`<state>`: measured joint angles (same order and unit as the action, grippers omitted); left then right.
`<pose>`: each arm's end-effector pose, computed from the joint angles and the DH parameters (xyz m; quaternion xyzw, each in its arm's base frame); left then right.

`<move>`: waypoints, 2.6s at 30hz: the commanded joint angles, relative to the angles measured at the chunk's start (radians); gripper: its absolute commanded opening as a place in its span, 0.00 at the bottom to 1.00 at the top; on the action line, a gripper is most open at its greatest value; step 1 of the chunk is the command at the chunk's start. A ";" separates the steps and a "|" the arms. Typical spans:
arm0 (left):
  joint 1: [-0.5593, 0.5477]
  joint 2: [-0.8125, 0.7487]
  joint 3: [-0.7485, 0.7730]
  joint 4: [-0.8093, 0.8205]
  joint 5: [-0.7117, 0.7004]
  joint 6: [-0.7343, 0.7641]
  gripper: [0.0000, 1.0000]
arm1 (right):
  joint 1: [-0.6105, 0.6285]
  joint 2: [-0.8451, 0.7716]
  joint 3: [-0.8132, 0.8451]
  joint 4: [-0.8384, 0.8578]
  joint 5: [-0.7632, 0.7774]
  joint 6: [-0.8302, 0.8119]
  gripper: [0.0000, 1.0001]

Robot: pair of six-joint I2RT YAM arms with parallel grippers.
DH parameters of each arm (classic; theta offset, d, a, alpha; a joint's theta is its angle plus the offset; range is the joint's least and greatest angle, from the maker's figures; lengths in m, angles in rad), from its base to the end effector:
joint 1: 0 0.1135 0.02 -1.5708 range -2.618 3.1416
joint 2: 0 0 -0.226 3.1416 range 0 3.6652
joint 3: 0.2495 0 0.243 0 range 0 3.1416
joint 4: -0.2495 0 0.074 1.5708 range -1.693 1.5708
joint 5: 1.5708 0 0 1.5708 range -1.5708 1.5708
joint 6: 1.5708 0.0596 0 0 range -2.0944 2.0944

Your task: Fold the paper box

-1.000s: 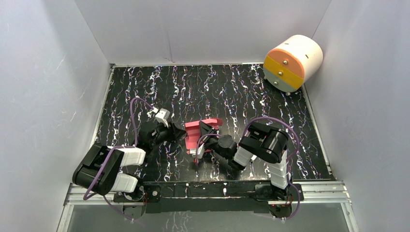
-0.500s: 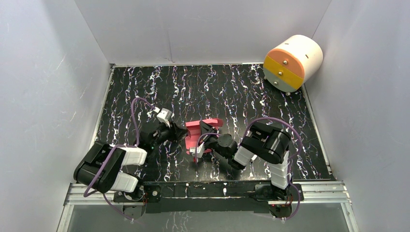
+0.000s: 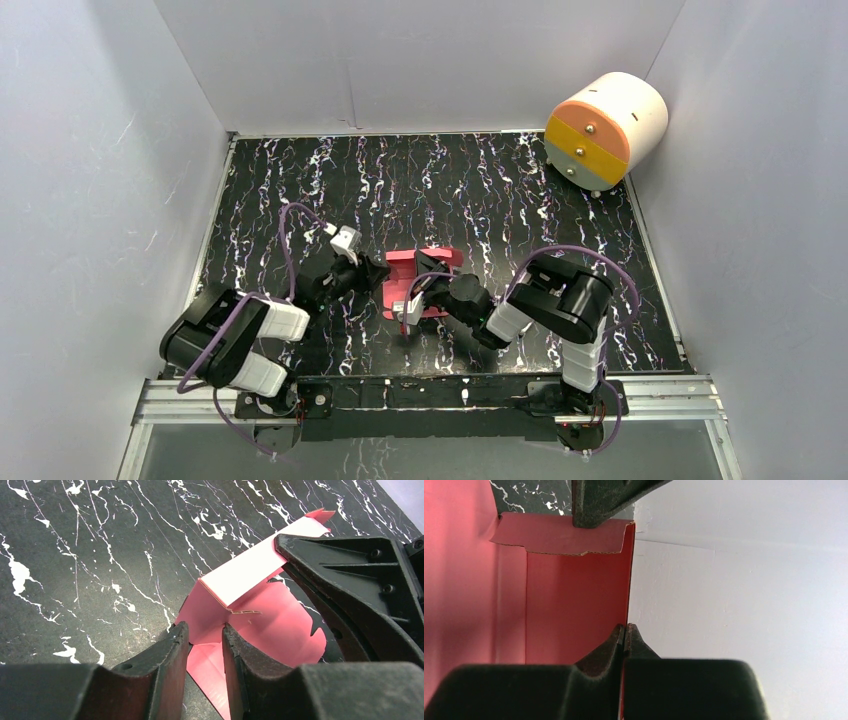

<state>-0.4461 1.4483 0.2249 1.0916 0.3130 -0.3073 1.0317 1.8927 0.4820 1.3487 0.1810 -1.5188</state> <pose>0.2253 -0.1281 0.1196 0.1540 0.7340 -0.3485 0.5622 0.1738 0.2697 0.0968 -0.6762 0.2706 -0.2284 0.6460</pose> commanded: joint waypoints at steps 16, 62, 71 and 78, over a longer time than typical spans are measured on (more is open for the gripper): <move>-0.083 0.093 0.036 0.208 -0.204 0.103 0.16 | 0.029 -0.066 0.038 -0.220 -0.151 0.114 0.00; -0.300 0.401 0.136 0.498 -1.110 0.169 0.00 | 0.039 -0.184 0.091 -0.487 -0.225 0.425 0.00; -0.313 0.382 0.150 0.447 -1.231 0.130 0.00 | 0.013 -0.183 0.101 -0.458 -0.233 0.518 0.00; -0.314 0.309 0.109 0.386 -1.046 0.117 0.00 | 0.003 -0.147 0.131 -0.392 -0.112 0.558 0.18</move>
<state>-0.8017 1.8313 0.3466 1.4765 -0.6876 -0.1940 1.0149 1.7287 0.6006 0.9745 0.0807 -1.0393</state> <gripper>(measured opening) 0.092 0.127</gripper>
